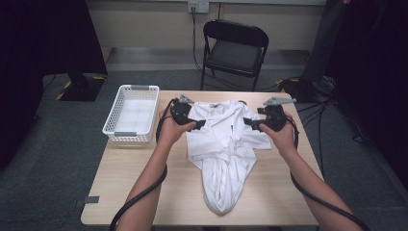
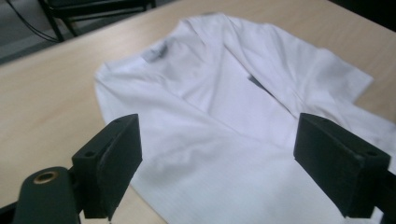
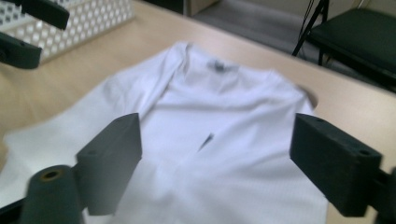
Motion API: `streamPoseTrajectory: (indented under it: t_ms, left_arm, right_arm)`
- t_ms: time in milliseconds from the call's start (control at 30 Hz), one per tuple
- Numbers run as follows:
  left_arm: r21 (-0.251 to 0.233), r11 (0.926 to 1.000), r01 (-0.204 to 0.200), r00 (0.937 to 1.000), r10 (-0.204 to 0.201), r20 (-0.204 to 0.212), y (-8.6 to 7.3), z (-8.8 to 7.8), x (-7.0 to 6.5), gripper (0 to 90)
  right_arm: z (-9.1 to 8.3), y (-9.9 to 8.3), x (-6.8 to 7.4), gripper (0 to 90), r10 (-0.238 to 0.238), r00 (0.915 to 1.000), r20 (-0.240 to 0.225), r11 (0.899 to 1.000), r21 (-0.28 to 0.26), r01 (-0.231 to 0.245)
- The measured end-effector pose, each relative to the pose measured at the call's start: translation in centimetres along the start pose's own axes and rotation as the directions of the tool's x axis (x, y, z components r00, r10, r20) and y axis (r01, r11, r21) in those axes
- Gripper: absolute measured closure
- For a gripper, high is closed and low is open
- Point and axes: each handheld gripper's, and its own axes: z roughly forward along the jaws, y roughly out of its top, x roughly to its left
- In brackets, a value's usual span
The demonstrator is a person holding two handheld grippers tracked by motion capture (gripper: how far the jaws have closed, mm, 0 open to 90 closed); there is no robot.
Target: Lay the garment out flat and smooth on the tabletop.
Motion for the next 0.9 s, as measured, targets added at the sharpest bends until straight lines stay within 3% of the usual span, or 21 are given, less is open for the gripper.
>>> streamPoseTrajectory:
  t_ms: [67, 133, 200, 233, 267, 333, 367, 400, 433, 467, 600, 633, 800, 900]
  left_arm:
    - [0.013, 0.9989, -0.046, 0.9984, 0.045, 0.033, -1.4, -0.2, -1.3, 15.3]
    - [0.007, 0.9984, -0.055, 0.9950, 0.055, 0.084, -2.9, -0.5, -3.2, 15.0]
    - [0.022, 0.9962, -0.084, 0.9903, 0.081, 0.112, -4.0, -0.6, -4.7, 15.1]
    - [0.022, 0.9962, -0.084, 0.9903, 0.081, 0.112, -4.0, -0.6, -4.7, 15.0]
    - [0.036, 0.9931, -0.112, 0.9857, 0.106, 0.131, -4.8, -0.6, -6.0, 15.0]
    - [0.039, 0.9883, -0.147, 0.9764, 0.139, 0.165, -6.0, -0.6, -7.4, 15.1]
    - [0.039, 0.9883, -0.147, 0.9764, 0.139, 0.165, -6.0, -0.6, -7.4, 15.1]
    - [0.046, 0.9847, -0.168, 0.9699, 0.156, 0.187, -7.1, -0.5, -8.3, 15.2]
    - [0.046, 0.9847, -0.168, 0.9699, 0.156, 0.187, -7.1, -0.5, -8.3, 15.2]
    - [0.057, 0.9814, -0.183, 0.9638, 0.168, 0.207, -8.1, -0.2, -8.9, 15.2]
    - [0.073, 0.9792, -0.189, 0.9620, 0.170, 0.214, -9.4, 0.3, -9.2, 15.4]
    - [0.089, 0.9757, -0.200, 0.9605, 0.177, 0.214, -10.2, 0.7, -9.2, 15.4]
    - [0.094, 0.9757, -0.198, 0.9618, 0.175, 0.211, -10.9, 1.0, -8.9, 14.8]
    - [0.089, 0.9768, -0.195, 0.9623, 0.173, 0.210, -11.0, 1.0, -8.8, 14.7]
  right_arm:
    - [-0.3, -1.7, 0.6, 14.0, -0.015, 0.9999, -0.007, 1.000, 0.025, 0.015]
    - [-0.9, -4.1, 1.6, 12.3, -0.025, 0.9990, -0.038, 0.999, 0.028, 0.026]
    - [-1.2, -5.3, 2.4, 12.5, -0.029, 0.9987, -0.041, 0.998, 0.048, 0.031]
    - [-1.2, -5.3, 2.4, 12.5, -0.029, 0.9987, -0.041, 0.998, 0.048, 0.031]
    - [-1.4, -6.8, 3.3, 12.4, -0.028, 0.9973, -0.067, 0.997, 0.064, 0.033]
    - [-1.7, -7.8, 4.0, 12.4, -0.034, 0.9958, -0.085, 0.997, 0.072, 0.040]
    - [-1.7, -7.8, 4.0, 12.4, -0.034, 0.9958, -0.085, 0.997, 0.072, 0.040]
    - [-1.9, -9.0, 4.7, 12.4, -0.034, 0.9944, -0.100, 0.995, 0.085, 0.043]
    - [-1.9, -9.0, 4.7, 12.4, -0.034, 0.9944, -0.100, 0.995, 0.085, 0.043]
    - [-1.9, -10.1, 5.4, 12.6, -0.052, 0.9924, -0.111, 0.991, 0.116, 0.065]
    - [-1.9, -11.2, 5.9, 12.7, -0.068, 0.9914, -0.112, 0.986, 0.146, 0.084]
    - [-1.7, -11.7, 6.1, 12.5, -0.074, 0.9911, -0.110, 0.983, 0.161, 0.091]
    - [-1.2, -12.7, 6.1, 12.8, -0.092, 0.9915, -0.092, 0.978, 0.177, 0.108]
    - [-1.2, -12.8, 6.0, 12.6, -0.074, 0.9929, -0.093, 0.980, 0.176, 0.089]
